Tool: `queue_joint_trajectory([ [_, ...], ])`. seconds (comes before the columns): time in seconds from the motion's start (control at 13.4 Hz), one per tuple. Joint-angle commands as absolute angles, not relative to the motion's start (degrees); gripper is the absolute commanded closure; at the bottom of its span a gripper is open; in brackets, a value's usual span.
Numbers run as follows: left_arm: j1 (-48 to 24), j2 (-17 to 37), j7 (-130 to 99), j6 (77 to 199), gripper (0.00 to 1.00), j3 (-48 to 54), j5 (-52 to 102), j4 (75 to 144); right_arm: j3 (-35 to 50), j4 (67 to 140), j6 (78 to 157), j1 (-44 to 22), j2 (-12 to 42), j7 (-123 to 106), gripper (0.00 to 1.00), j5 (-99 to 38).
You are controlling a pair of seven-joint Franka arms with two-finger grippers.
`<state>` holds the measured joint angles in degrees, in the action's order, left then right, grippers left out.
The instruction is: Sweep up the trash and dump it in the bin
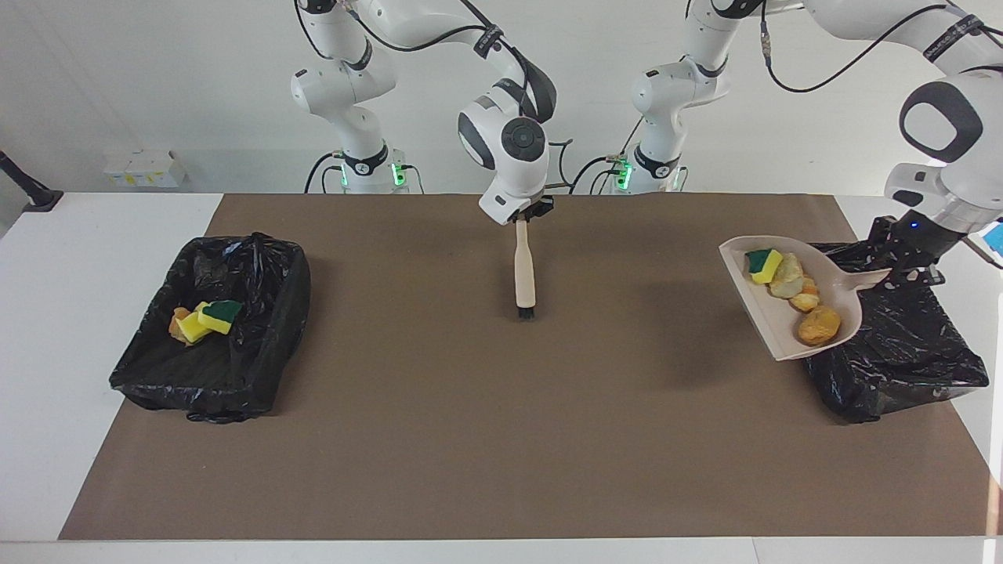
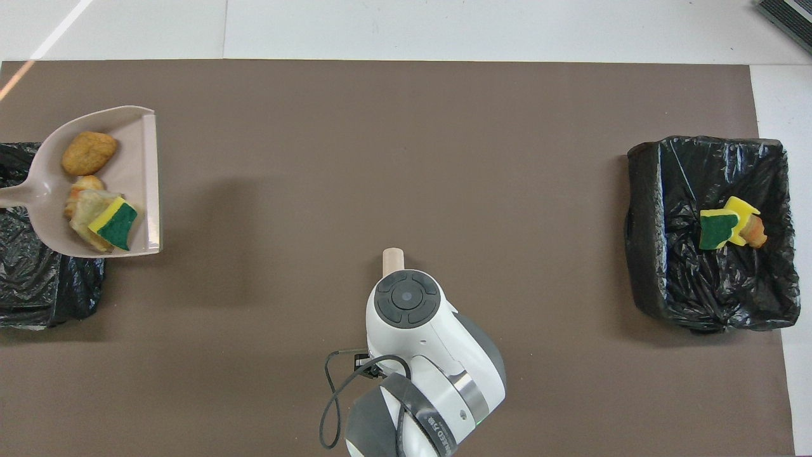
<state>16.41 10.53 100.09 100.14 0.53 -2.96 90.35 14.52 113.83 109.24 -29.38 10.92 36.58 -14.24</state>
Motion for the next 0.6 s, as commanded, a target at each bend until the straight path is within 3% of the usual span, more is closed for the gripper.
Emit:
queue_joint_trajectory([
  [0.0, 19.41, 10.72, 100.37, 92.83, 1.0, 0.88, -7.71, 83.87, 14.77, 113.82, 109.86, -28.92, 10.9, 35.41, 1.0, -12.92],
  [0.22, 23.28, 10.55, 100.81, 89.47, 1.0, -1.48, -9.76, 80.95, 14.85, 113.91, 110.48, -28.92, 11.95, 37.52, 1.0, -13.09],
  [0.52, 24.43, 9.75, 103.09, 96.58, 1.0, -2.29, -10.37, 81.82, 14.77, 114.17, 111.18, -28.39, 12.13, 37.36, 1.0, -13.8],
])
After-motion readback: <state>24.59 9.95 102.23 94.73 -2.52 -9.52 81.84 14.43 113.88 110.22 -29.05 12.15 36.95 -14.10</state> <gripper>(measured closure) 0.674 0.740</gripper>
